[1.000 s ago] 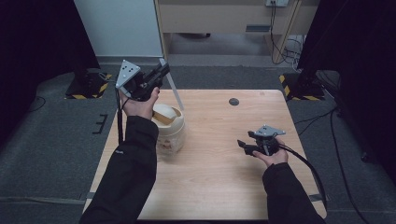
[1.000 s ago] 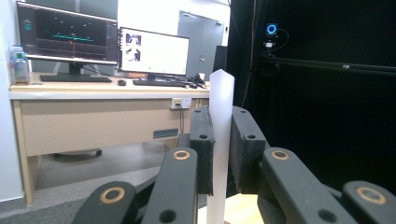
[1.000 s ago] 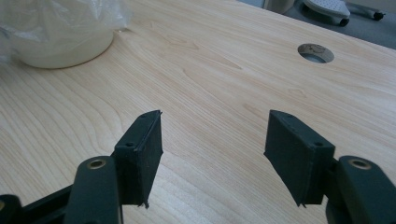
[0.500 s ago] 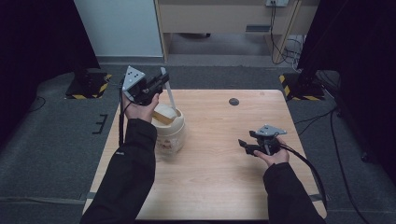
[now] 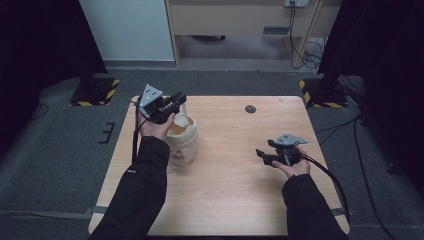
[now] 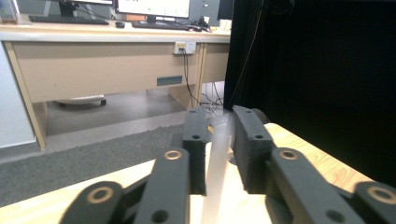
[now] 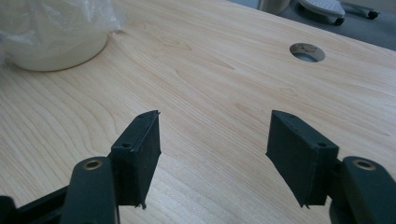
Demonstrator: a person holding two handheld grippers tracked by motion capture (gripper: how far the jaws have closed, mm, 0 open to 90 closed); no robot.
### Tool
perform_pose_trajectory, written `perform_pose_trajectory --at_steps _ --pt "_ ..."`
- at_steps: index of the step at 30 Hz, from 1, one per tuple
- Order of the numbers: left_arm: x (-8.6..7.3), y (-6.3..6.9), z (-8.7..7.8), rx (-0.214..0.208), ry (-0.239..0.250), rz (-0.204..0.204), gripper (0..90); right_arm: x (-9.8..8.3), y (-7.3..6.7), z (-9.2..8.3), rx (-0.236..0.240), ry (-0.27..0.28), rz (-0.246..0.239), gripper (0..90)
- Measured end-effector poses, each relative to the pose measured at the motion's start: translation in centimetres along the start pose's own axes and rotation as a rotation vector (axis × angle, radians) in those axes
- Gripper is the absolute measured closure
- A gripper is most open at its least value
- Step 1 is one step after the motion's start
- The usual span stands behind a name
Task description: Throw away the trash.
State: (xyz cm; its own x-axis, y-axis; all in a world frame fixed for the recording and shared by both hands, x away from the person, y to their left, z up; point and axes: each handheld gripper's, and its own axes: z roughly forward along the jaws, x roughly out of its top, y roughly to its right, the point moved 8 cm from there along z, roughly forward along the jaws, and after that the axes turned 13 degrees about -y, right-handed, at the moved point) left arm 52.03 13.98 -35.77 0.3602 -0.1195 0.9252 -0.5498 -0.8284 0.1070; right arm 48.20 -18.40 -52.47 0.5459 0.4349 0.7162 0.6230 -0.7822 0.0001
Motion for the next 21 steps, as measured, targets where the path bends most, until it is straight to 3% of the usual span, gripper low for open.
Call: perform_pose_trajectory --at_steps 12,16,21 --pt "-0.7 0.1 -4.6 0.000 0.009 0.031 49.9 -0.1 1.6 -1.0 -0.031 0.044 0.047 30.5" --pt "-2.3 0.3 -6.3 0.002 -0.023 0.047 47.0 -0.3 1.9 -1.1 -0.041 0.046 0.061 29.1" --pt "-5.3 0.0 -8.0 0.023 -0.088 0.051 36.7 -0.5 2.4 -1.3 -0.055 0.046 0.080 25.4"
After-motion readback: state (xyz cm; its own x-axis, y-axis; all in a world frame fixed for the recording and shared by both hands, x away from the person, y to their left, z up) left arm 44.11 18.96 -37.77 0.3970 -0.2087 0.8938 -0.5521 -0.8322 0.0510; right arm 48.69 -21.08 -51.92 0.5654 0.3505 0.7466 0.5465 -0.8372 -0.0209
